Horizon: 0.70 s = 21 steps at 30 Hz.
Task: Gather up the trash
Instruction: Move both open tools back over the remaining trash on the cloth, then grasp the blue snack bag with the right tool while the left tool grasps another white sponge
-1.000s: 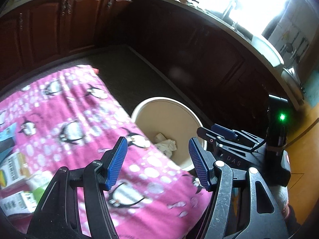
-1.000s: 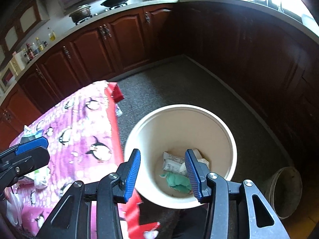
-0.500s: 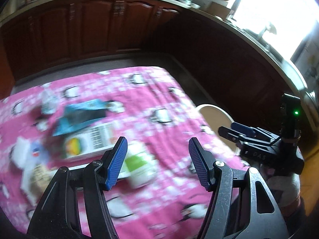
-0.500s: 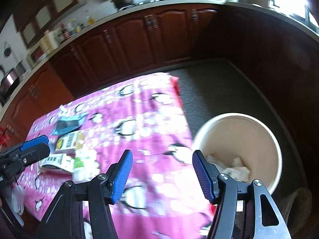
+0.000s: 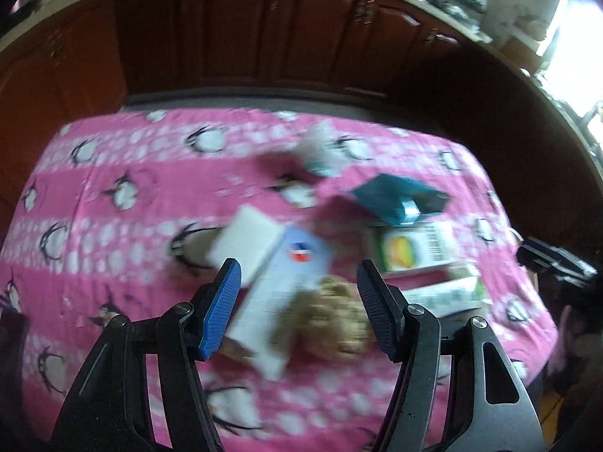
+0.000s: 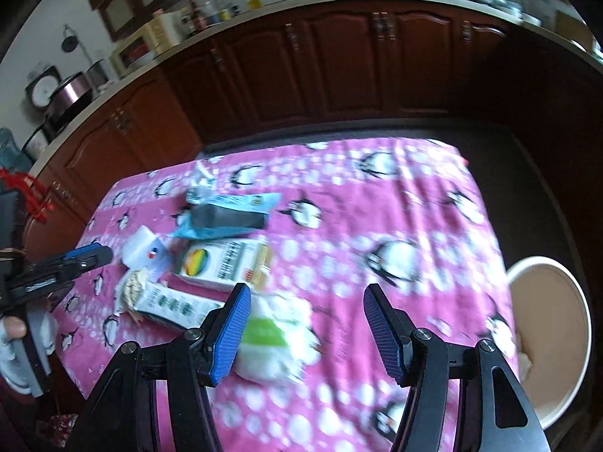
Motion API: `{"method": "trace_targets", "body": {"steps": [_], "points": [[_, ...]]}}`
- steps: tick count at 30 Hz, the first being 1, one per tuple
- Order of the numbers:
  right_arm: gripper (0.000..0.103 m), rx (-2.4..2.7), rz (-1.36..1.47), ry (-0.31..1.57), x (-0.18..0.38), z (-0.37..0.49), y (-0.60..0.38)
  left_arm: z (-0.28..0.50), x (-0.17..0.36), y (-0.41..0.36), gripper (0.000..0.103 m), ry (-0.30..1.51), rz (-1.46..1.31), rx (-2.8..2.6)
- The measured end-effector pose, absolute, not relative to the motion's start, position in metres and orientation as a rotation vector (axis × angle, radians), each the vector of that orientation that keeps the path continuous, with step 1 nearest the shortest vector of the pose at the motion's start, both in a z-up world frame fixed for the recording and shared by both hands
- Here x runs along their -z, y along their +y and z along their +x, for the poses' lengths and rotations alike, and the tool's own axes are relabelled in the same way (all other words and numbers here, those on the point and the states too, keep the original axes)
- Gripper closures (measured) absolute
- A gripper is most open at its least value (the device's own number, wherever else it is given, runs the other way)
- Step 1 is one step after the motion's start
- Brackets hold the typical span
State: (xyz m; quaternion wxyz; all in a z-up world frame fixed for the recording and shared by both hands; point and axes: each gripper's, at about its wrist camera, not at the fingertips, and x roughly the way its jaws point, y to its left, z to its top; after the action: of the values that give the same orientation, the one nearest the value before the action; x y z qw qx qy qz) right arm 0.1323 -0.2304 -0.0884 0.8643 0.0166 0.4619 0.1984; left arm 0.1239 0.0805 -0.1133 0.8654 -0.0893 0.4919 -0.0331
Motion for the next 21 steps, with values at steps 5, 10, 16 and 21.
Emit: {"method": "trace_targets", "body": {"steps": [5,10,16,21], "points": [[0.043,-0.461,0.021,0.994,0.092,0.157,-0.198,0.133,0.136,0.105,0.04,1.073,-0.176,0.017],[0.043,-0.484,0.064,1.024,0.095,0.177,-0.179,0.146,0.153,0.114,0.04,1.107,-0.172,0.002],[0.038,-0.468,0.155,1.075,0.101,0.208,-0.173,0.163,0.16,0.113,0.04,1.123,-0.183,0.04],[0.036,-0.436,0.27,1.149,0.12,0.235,-0.176,0.174,0.166,0.107,0.04,1.137,-0.165,0.065]]}}
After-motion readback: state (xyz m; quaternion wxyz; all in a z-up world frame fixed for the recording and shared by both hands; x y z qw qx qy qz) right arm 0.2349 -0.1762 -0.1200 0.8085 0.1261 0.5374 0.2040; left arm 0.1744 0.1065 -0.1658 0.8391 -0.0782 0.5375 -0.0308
